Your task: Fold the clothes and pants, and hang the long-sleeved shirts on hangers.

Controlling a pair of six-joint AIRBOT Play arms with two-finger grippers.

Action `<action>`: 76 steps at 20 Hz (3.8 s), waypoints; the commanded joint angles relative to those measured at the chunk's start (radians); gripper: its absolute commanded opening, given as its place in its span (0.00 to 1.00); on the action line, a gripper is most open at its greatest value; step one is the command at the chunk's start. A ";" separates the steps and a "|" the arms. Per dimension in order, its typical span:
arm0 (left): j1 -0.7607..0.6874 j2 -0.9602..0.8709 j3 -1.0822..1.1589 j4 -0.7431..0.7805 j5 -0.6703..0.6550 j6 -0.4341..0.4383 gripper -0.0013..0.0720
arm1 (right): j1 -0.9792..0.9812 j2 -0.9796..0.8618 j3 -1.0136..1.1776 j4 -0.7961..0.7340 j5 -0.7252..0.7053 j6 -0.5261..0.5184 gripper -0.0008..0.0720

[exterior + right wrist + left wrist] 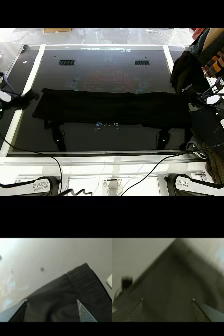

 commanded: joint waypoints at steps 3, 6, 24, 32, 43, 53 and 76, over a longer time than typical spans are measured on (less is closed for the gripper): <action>0.050 0.208 -0.255 0.118 -0.092 -0.040 0.97 | 0.001 -0.001 0.000 -0.070 0.038 -0.001 0.96; 0.090 0.226 -0.353 -0.026 0.039 -0.102 0.96 | 0.001 -0.001 0.000 -0.068 0.040 -0.001 0.96; 0.005 -0.153 -0.175 -0.488 0.393 0.166 0.17 | 0.146 0.001 0.040 -0.066 0.191 -0.268 0.92; -0.020 0.000 0.039 -0.488 0.134 0.442 0.03 | 0.467 -0.029 0.149 -0.064 -0.039 -0.217 0.04; -0.060 0.432 0.078 -0.506 -0.023 0.565 0.03 | 0.956 -0.464 0.672 0.045 0.054 -0.067 0.04; -0.101 0.431 0.078 -0.612 -0.095 0.566 0.03 | 1.242 -0.672 0.899 0.043 0.062 -0.040 0.04; -0.888 -0.179 0.166 -0.752 0.059 0.787 0.04 | 0.507 -0.454 0.899 -0.148 0.840 -0.045 0.04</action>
